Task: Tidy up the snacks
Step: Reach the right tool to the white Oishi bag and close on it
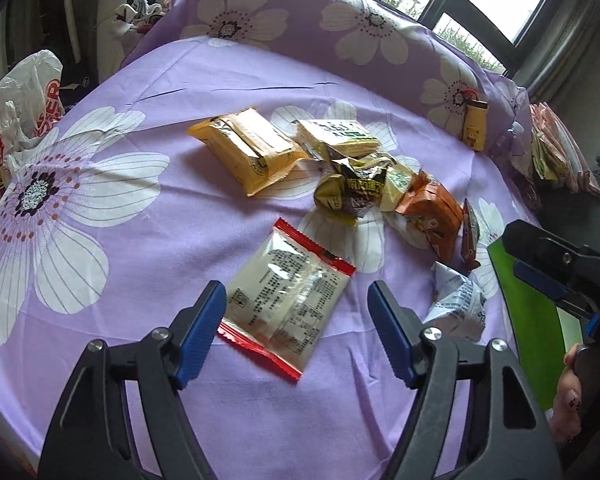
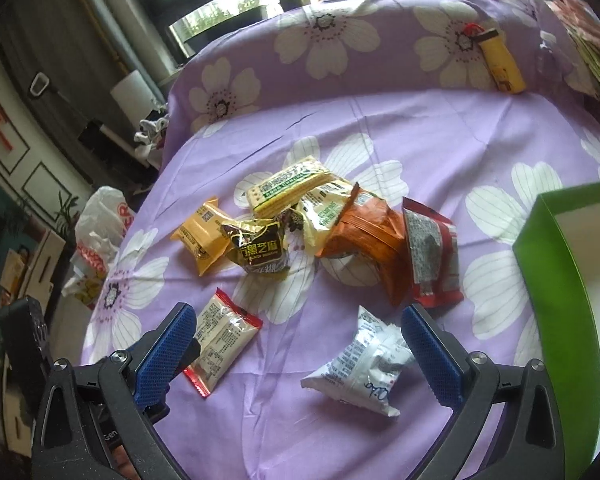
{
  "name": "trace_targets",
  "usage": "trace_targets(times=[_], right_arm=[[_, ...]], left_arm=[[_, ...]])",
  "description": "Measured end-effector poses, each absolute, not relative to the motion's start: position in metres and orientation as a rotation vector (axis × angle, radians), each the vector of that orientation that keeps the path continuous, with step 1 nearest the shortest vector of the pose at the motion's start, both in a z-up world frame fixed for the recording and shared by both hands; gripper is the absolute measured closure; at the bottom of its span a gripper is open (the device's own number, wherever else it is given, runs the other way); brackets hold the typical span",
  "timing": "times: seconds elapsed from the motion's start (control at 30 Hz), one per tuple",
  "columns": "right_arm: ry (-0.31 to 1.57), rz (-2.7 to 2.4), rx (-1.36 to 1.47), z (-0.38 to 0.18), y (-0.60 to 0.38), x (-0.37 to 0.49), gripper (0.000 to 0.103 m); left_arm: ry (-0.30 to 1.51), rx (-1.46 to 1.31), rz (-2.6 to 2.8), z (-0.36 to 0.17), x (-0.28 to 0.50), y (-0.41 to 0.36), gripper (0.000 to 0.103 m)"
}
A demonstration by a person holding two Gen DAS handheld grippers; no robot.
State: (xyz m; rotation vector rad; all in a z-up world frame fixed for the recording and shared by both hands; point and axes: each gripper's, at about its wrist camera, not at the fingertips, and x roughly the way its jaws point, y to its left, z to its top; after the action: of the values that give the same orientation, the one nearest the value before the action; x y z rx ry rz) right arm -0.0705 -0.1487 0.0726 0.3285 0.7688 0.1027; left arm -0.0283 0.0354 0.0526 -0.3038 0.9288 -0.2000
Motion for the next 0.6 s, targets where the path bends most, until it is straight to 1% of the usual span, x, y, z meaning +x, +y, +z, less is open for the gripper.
trace_targets(times=[0.1, 0.17, 0.2, 0.3, 0.33, 0.37, 0.43, 0.6], right_arm=[[0.785, 0.062, 0.427, 0.064, -0.173, -0.082, 0.007], [0.806, 0.039, 0.436, 0.057, -0.183, -0.087, 0.013], [0.812, 0.04, 0.445, 0.053, -0.189, -0.087, 0.014], [0.875, 0.091, 0.553, 0.032, -0.202, -0.079, 0.028], [0.898, 0.1, 0.582, 0.026, -0.204, -0.076, 0.035], [0.916, 0.106, 0.604, 0.021, -0.206, -0.073, 0.038], [0.925, 0.123, 0.632, 0.015, -0.206, -0.069, 0.039], [0.946, 0.183, 0.702, 0.003, -0.204, -0.064, 0.039]], left_arm=[[0.934, -0.32, -0.307, 0.055, -0.033, 0.017, 0.034], [0.953, -0.332, -0.384, 0.054, -0.036, 0.004, 0.035], [0.965, -0.336, -0.422, 0.052, -0.036, -0.004, 0.035], [0.998, -0.337, -0.484, 0.045, -0.035, -0.028, 0.039], [1.007, -0.334, -0.497, 0.043, -0.034, -0.034, 0.041], [1.016, -0.332, -0.509, 0.04, -0.033, -0.039, 0.042], [1.031, -0.336, -0.538, 0.037, -0.031, -0.049, 0.044], [1.055, -0.373, -0.592, 0.031, -0.024, -0.058, 0.045]])
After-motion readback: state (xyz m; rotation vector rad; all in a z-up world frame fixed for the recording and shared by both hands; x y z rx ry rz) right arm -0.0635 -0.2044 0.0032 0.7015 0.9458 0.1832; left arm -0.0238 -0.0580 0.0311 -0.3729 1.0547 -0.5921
